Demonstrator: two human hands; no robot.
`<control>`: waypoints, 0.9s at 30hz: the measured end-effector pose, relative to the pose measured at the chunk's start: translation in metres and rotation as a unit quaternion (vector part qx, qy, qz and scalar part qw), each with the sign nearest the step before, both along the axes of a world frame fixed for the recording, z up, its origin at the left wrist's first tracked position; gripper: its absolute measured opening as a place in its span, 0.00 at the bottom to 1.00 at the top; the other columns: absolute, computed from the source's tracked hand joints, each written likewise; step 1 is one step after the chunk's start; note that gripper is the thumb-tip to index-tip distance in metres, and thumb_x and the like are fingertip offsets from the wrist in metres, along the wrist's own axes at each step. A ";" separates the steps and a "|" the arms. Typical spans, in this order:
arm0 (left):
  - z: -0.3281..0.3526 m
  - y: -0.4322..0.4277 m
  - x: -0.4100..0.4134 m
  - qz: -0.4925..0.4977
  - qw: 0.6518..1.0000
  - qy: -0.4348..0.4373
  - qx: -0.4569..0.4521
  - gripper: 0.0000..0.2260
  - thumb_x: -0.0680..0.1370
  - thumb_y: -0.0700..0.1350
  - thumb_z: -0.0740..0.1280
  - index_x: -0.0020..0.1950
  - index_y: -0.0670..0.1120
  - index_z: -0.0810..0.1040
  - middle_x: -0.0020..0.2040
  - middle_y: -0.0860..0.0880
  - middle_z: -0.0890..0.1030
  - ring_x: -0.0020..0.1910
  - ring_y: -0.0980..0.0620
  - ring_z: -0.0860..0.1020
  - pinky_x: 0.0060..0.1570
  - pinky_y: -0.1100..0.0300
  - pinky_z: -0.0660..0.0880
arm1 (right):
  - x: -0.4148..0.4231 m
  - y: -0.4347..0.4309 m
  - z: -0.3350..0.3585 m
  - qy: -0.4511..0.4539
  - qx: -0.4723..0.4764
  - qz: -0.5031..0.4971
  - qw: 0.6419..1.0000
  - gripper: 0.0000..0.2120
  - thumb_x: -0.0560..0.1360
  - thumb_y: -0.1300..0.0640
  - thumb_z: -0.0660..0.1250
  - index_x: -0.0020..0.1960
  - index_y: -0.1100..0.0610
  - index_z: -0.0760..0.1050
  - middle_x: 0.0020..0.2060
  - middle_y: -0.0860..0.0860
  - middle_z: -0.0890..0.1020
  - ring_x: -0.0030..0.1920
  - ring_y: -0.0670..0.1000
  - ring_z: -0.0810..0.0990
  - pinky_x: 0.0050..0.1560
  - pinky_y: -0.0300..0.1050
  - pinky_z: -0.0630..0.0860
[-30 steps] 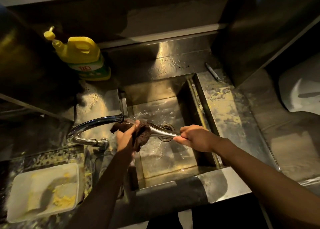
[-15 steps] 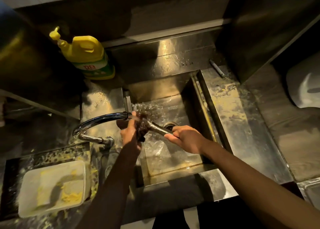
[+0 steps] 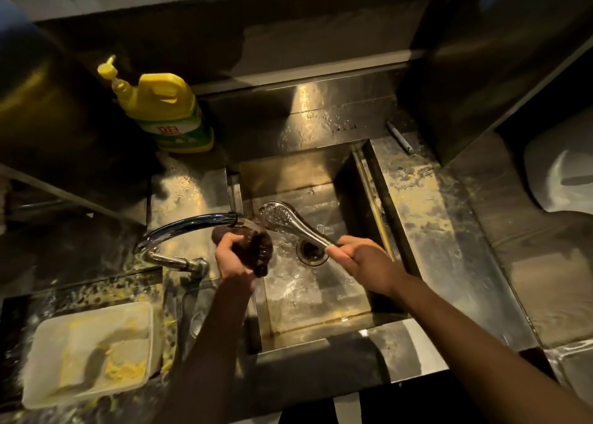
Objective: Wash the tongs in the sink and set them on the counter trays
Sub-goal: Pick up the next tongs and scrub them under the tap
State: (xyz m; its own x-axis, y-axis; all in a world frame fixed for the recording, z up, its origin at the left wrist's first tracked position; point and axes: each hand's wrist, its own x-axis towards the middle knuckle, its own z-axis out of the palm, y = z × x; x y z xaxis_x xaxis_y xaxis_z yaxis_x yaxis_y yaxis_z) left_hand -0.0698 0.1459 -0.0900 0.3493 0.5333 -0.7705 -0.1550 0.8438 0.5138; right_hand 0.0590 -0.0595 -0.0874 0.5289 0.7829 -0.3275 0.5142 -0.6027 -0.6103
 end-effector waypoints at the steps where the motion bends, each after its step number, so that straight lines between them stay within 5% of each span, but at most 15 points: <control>1: 0.002 -0.003 0.001 0.004 1.000 -0.016 -0.013 0.10 0.78 0.42 0.58 0.44 0.42 0.78 0.37 0.45 0.81 0.39 0.47 0.79 0.46 0.55 0.76 | -0.006 0.004 -0.001 0.016 0.008 -0.009 1.000 0.25 0.79 0.33 0.51 0.37 0.49 0.73 0.36 0.47 0.73 0.36 0.49 0.75 0.40 0.51 0.74; 3: -0.001 -0.007 0.004 0.026 0.998 -0.032 -0.043 0.09 0.79 0.43 0.59 0.48 0.43 0.78 0.40 0.44 0.83 0.45 0.45 0.79 0.56 0.50 0.74 | -0.021 0.014 0.002 0.060 -0.009 -0.007 0.998 0.23 0.77 0.31 0.50 0.38 0.47 0.71 0.34 0.47 0.74 0.35 0.47 0.74 0.39 0.47 0.70; 5: -0.008 -0.010 0.005 0.040 0.996 -0.049 -0.057 0.11 0.81 0.47 0.59 0.49 0.44 0.79 0.38 0.45 0.85 0.45 0.47 0.79 0.54 0.51 0.75 | -0.037 0.023 0.001 0.098 -0.018 0.002 0.995 0.21 0.81 0.35 0.53 0.36 0.44 0.71 0.37 0.45 0.76 0.38 0.44 0.75 0.43 0.45 0.69; 9: -0.022 -0.009 0.003 -0.063 0.996 0.006 -0.057 0.08 0.82 0.44 0.61 0.53 0.42 0.78 0.48 0.43 0.83 0.47 0.48 0.80 0.48 0.53 0.78 | -0.052 0.031 -0.008 0.062 -0.032 0.030 0.997 0.31 0.83 0.38 0.50 0.38 0.57 0.81 0.56 0.54 0.83 0.68 0.47 0.73 0.63 0.44 0.69; 11: -0.029 -0.004 0.004 -0.110 0.991 0.080 0.008 0.06 0.80 0.39 0.63 0.56 0.41 0.77 0.49 0.42 0.81 0.46 0.48 0.80 0.45 0.55 0.78 | -0.051 0.030 -0.010 0.050 -0.032 0.044 0.997 0.33 0.82 0.38 0.50 0.41 0.60 0.82 0.55 0.53 0.83 0.63 0.46 0.75 0.59 0.42 0.69; 13: -0.034 0.002 0.006 -0.096 0.978 0.164 0.085 0.11 0.79 0.35 0.64 0.60 0.40 0.74 0.47 0.43 0.80 0.43 0.49 0.79 0.42 0.53 0.78 | -0.047 0.028 -0.008 0.048 -0.022 0.046 0.998 0.32 0.83 0.38 0.51 0.40 0.60 0.81 0.45 0.49 0.78 0.47 0.49 0.78 0.50 0.44 0.70; 15: -0.030 0.000 0.010 -0.045 0.982 0.157 0.095 0.10 0.79 0.34 0.63 0.59 0.43 0.72 0.49 0.44 0.79 0.44 0.48 0.79 0.47 0.49 0.78 | -0.043 0.030 -0.003 0.036 -0.009 0.053 0.998 0.30 0.83 0.38 0.52 0.36 0.57 0.78 0.40 0.46 0.72 0.39 0.48 0.75 0.47 0.46 0.72; 17: -0.025 -0.004 0.016 -0.012 0.994 0.093 0.055 0.05 0.82 0.41 0.63 0.56 0.47 0.75 0.52 0.43 0.81 0.50 0.46 0.80 0.56 0.47 0.77 | -0.040 0.037 0.003 0.023 0.002 0.071 0.997 0.27 0.83 0.39 0.52 0.33 0.52 0.74 0.39 0.45 0.71 0.38 0.48 0.74 0.46 0.47 0.72; 19: -0.026 -0.004 0.018 -0.022 0.999 0.045 0.010 0.10 0.83 0.50 0.61 0.55 0.46 0.78 0.50 0.45 0.82 0.51 0.47 0.80 0.62 0.51 0.74 | -0.037 0.042 0.009 0.019 0.005 0.087 0.996 0.24 0.83 0.39 0.52 0.34 0.49 0.72 0.39 0.46 0.71 0.38 0.49 0.75 0.46 0.48 0.73; 24: -0.037 0.005 0.010 -0.053 0.998 0.025 -0.031 0.11 0.82 0.43 0.56 0.57 0.41 0.77 0.49 0.42 0.82 0.48 0.48 0.81 0.52 0.55 0.78 | -0.018 0.027 0.012 0.021 -0.005 0.093 0.995 0.24 0.82 0.37 0.52 0.42 0.52 0.77 0.39 0.48 0.76 0.39 0.48 0.76 0.47 0.51 0.77; 27: -0.031 -0.008 0.013 -0.024 0.999 -0.006 -0.043 0.10 0.83 0.42 0.56 0.50 0.44 0.76 0.35 0.49 0.84 0.41 0.53 0.80 0.44 0.61 0.80 | -0.022 0.031 0.013 0.025 -0.014 0.086 0.996 0.22 0.83 0.38 0.52 0.40 0.51 0.73 0.35 0.47 0.73 0.37 0.47 0.73 0.44 0.48 0.74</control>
State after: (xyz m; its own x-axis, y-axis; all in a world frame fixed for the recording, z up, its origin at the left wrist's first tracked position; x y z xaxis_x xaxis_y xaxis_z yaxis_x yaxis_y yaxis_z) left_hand -0.0571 0.1379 -0.1206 0.3823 0.4472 -0.8086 -0.1189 0.8916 0.4369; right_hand 0.0374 -0.0288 -0.0740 0.3706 0.8506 -0.3731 0.5805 -0.5257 -0.6219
